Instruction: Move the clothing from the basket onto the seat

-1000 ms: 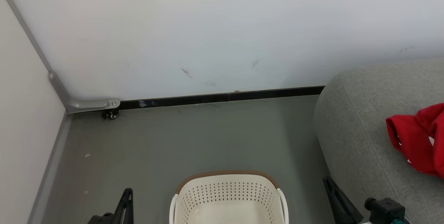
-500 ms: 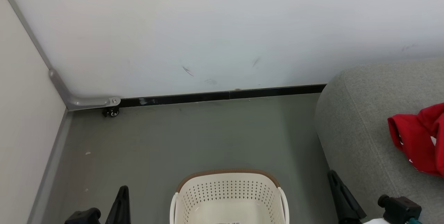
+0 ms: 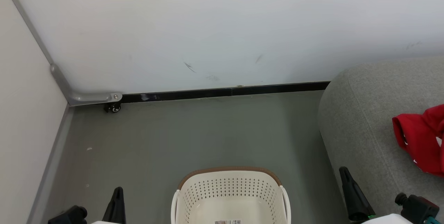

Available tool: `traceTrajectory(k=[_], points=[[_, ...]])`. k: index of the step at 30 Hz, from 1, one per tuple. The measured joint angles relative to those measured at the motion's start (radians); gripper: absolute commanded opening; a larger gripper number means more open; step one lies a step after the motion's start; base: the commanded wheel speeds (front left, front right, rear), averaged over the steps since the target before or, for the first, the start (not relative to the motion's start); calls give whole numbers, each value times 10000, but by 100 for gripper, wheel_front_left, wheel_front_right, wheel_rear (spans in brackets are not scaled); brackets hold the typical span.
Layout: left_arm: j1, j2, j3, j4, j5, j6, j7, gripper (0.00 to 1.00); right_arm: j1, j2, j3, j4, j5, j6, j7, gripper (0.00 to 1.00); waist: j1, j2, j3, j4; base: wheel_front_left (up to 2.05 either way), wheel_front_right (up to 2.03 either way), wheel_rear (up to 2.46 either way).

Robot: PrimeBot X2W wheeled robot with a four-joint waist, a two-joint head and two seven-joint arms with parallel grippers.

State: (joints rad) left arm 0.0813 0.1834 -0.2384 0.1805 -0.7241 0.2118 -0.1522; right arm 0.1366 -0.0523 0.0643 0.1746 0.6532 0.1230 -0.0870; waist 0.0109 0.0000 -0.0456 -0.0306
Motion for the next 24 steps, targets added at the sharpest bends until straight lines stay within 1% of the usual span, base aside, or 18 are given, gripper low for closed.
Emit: traceTrajectory(k=[4,5,9,14,18,24], points=[[-7,-44,159,-4,-516,-150,121,0,-90,-59,-48,25,623,0,69,0,35,0,-12,19,0,0,0],[-7,-44,159,-4,-516,-150,121,0,-90,-59,-48,25,623,0,69,0,35,0,-12,19,0,0,0],[-16,-100,324,-6,-1055,-336,228,0,-191,-107,-121,36,1239,0,123,0,57,0,-21,37,0,0,0],[-48,-196,539,-4,-1720,-552,441,0,-210,-155,-196,123,2013,0,215,0,65,0,-19,60,0,0,0],[-59,-276,683,6,-2265,-744,562,0,-407,-190,-232,178,2635,0,274,0,57,0,-1,78,0,0,0],[-185,-345,930,67,-3064,-995,765,0,-593,-238,-278,255,3555,0,405,0,9,0,56,104,0,0,0]])
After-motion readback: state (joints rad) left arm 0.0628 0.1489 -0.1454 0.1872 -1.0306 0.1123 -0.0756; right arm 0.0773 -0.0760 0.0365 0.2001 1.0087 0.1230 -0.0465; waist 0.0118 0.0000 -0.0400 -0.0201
